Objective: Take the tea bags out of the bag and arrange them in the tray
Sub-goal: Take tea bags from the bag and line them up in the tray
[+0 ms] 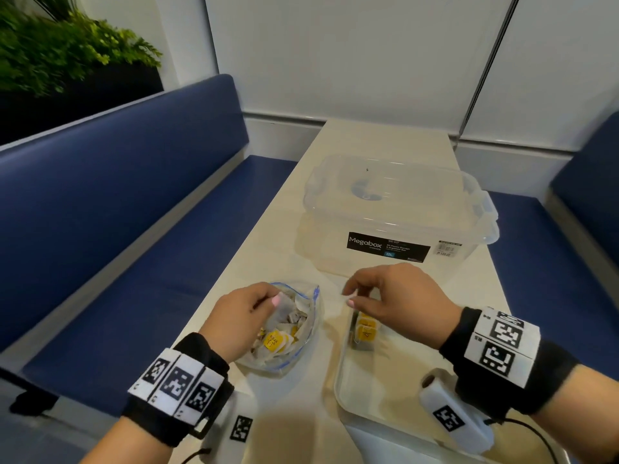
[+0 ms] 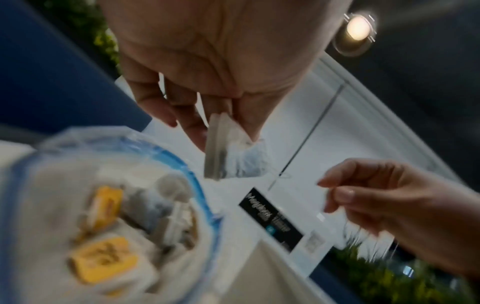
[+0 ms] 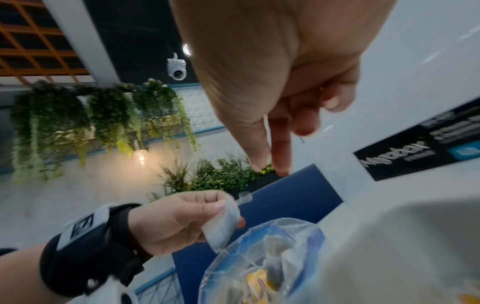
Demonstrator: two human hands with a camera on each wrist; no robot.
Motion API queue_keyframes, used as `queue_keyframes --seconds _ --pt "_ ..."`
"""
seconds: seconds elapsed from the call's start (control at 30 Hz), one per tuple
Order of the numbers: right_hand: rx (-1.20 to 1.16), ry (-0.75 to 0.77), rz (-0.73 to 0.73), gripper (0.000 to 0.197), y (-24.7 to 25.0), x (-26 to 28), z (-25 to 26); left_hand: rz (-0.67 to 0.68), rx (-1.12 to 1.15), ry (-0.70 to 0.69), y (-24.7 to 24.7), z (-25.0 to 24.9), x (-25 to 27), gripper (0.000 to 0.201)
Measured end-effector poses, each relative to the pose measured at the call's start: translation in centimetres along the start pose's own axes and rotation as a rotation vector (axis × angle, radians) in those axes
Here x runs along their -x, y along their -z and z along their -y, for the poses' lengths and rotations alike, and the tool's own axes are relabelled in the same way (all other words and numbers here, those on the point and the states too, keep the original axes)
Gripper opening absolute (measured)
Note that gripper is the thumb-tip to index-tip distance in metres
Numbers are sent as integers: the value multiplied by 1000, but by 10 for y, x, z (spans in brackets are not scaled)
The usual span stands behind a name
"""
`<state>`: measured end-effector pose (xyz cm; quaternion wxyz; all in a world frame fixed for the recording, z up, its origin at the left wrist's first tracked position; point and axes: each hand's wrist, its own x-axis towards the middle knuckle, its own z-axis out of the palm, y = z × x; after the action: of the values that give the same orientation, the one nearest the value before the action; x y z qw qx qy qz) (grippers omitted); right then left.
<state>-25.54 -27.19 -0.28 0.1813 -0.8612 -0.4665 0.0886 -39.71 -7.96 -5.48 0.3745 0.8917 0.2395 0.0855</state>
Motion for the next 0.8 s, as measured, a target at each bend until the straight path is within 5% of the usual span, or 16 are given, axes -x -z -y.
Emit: queue_keyframes --seconds 0.2,0.3,0.4,0.63,0.8 --pt "-22 404 -133 41 4 -8 20 222 620 -23 -6 -31 6 22" --pt "-33 463 -105 26 8 -9 24 323 813 27 -14 -38 7 23" --pt "-45 432 -57 11 12 -7 26 346 866 61 -20 -43 9 22" --pt "34 188 6 8 29 -12 19 156 861 -23 -29 -51 6 48" --pt "-74 119 -28 3 35 -11 16 -14 675 -154 -31 -64 5 3"
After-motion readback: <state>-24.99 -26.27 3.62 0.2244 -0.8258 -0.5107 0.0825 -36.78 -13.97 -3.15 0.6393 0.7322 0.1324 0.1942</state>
